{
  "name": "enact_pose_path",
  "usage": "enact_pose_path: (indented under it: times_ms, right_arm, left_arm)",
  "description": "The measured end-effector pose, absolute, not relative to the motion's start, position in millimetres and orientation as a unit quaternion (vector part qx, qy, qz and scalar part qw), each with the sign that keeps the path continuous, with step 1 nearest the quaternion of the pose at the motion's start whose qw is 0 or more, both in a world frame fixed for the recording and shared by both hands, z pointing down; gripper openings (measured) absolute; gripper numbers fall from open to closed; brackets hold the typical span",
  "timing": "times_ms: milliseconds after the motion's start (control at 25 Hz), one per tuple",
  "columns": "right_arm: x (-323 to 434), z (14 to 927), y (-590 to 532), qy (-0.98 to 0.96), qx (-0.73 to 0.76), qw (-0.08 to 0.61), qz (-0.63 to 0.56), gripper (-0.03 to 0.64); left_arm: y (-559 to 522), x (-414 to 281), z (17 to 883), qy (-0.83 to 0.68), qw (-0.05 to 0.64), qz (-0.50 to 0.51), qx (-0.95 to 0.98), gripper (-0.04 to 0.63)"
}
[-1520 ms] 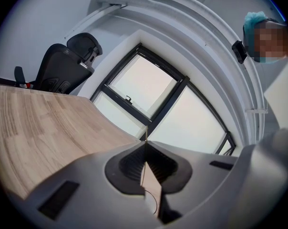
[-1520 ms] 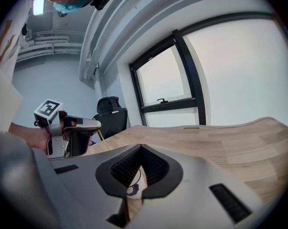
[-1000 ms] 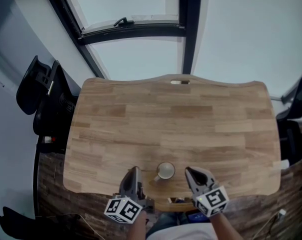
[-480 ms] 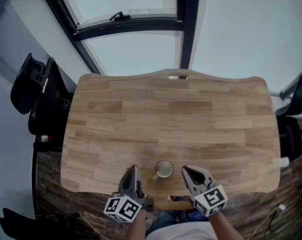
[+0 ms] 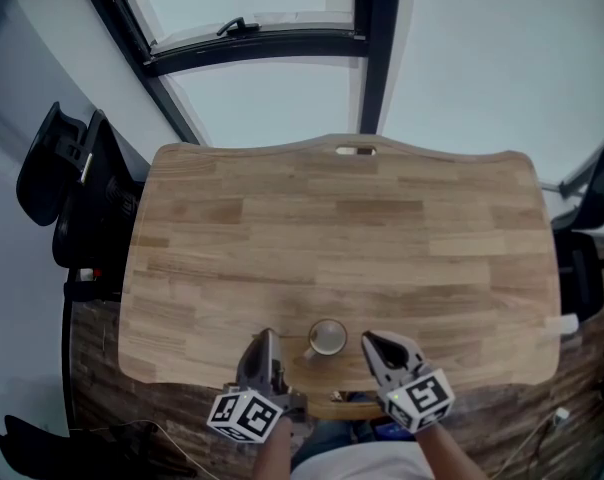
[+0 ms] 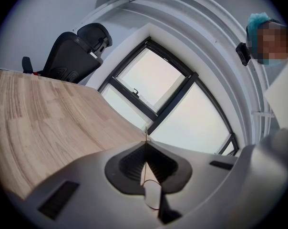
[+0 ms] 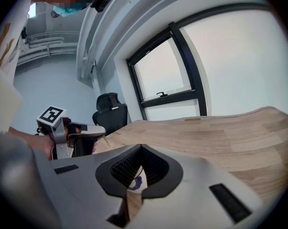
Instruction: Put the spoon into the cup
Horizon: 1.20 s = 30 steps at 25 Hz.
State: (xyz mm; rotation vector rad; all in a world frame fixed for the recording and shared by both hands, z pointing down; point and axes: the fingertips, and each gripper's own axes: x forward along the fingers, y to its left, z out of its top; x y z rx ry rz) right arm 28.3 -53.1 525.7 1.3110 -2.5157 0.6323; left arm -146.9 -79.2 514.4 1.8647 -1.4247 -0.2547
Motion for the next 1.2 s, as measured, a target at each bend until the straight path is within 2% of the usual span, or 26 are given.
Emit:
enact_pose_path:
  times_ms: [480,1200]
  right_arm:
    - [25.4,520.0,-70.7,-0.882,0.417,0.09,0.201,-0.003]
    - [42.5,531.4,-77.6,-0.889,0.396,0.098,0.208,-0.003]
  left_arm:
    - [-75.9,-146.4,521.8,-0.581,0.368,-0.106,0.718,0.002]
    - [-72.7,-134.2,535.8,-0.598,0.368,-0.098,0.705,0.002]
